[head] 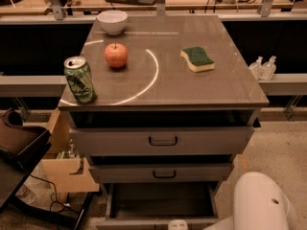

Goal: Close bottom drawer

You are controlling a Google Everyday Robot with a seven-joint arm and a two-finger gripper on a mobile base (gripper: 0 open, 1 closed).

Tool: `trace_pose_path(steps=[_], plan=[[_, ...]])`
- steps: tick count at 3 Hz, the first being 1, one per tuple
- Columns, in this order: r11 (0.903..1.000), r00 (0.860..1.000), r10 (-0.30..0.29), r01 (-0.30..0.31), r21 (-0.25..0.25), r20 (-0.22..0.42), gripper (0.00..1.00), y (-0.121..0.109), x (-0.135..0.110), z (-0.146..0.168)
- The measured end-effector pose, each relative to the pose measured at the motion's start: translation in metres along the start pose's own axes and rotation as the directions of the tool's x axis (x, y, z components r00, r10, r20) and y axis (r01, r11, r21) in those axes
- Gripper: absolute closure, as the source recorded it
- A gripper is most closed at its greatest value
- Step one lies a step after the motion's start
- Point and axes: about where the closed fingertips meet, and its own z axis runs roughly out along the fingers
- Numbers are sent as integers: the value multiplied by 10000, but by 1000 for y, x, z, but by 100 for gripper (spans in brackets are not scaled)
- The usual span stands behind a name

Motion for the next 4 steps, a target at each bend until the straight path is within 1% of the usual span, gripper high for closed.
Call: trace_pose_path(steps=[1,2,4], plan=[[9984,9995,-180,193,529,-261,100,-24,-1,-13],[9910,9985,-449,484,1248,-307,100,-52,-8,-23],[9778,9982,-564,589,2010,-182,100,-80,-14,-36]])
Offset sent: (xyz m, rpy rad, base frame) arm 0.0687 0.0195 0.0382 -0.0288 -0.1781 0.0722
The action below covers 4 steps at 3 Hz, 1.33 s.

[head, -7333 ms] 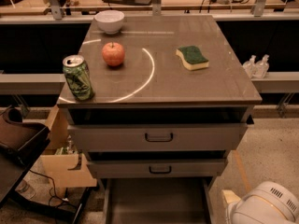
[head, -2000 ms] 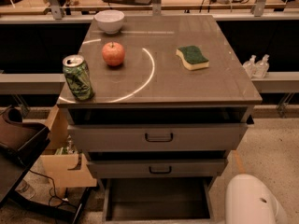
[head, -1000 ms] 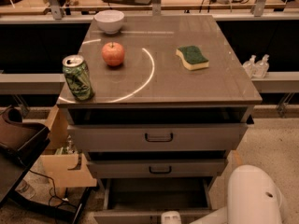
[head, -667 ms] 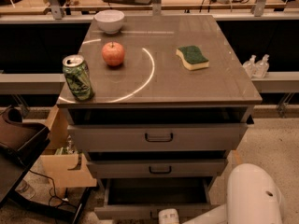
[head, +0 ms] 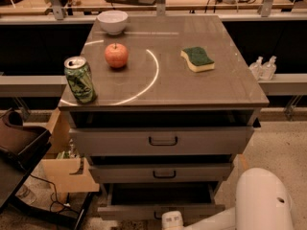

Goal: Close bottom drawer

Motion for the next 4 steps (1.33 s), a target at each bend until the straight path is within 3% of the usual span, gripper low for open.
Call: trace_pose_path(steps=[2,4], plan=[[9978,9998,-11,-3,656,213,100,-18,-4,-10],[9855,9969,-55,-80,1697,787,100,-46,-17,-11]])
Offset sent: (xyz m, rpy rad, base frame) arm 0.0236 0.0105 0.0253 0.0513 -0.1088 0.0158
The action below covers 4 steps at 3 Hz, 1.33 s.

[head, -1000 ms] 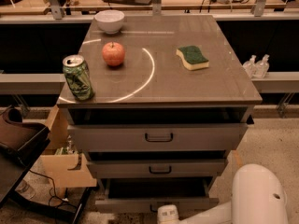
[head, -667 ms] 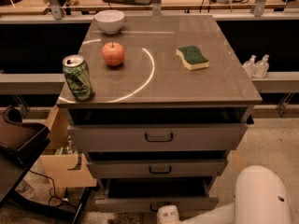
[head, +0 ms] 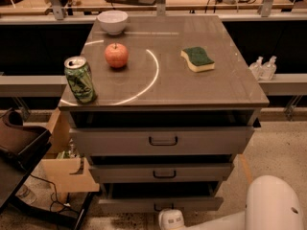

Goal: Close bottom drawer

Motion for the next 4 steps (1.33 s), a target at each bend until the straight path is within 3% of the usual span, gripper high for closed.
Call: trace_pose_path(steps=[1,2,4], plan=[[9990,9998,-2,-8,440,215,100,-13,-7,3],[9991,9998,-11,1,433,212,82,-12,-7,4],[9992,9998,-1,-8,407,214,35,-11,-7,5]])
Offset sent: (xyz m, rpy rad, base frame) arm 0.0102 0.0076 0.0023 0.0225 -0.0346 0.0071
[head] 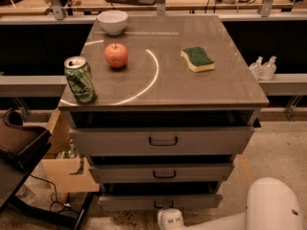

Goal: Close bottom drawer

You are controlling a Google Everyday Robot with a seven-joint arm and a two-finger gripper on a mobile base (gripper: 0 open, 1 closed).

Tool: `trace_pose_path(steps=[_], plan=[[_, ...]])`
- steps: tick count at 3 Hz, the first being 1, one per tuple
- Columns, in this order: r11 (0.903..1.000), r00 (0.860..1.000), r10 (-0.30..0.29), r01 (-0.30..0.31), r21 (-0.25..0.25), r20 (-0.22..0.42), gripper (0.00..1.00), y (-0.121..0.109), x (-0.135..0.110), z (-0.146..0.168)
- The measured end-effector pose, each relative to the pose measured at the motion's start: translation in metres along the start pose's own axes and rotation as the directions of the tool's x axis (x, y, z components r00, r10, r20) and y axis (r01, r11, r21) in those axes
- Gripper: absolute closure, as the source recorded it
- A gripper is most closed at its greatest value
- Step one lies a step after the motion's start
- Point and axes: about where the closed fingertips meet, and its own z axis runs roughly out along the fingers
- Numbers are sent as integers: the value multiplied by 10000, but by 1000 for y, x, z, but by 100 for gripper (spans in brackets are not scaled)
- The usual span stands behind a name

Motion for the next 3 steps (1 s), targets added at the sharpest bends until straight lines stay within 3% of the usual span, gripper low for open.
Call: trace_pose_path(steps=[1,2,3], plan=[[10000,10000,5,-5,-13,0,12,1,0,0],[10000,10000,10,-10,-27,1,0,1,0,1],[10000,10000,10,-10,-27,1,0,1,0,1]])
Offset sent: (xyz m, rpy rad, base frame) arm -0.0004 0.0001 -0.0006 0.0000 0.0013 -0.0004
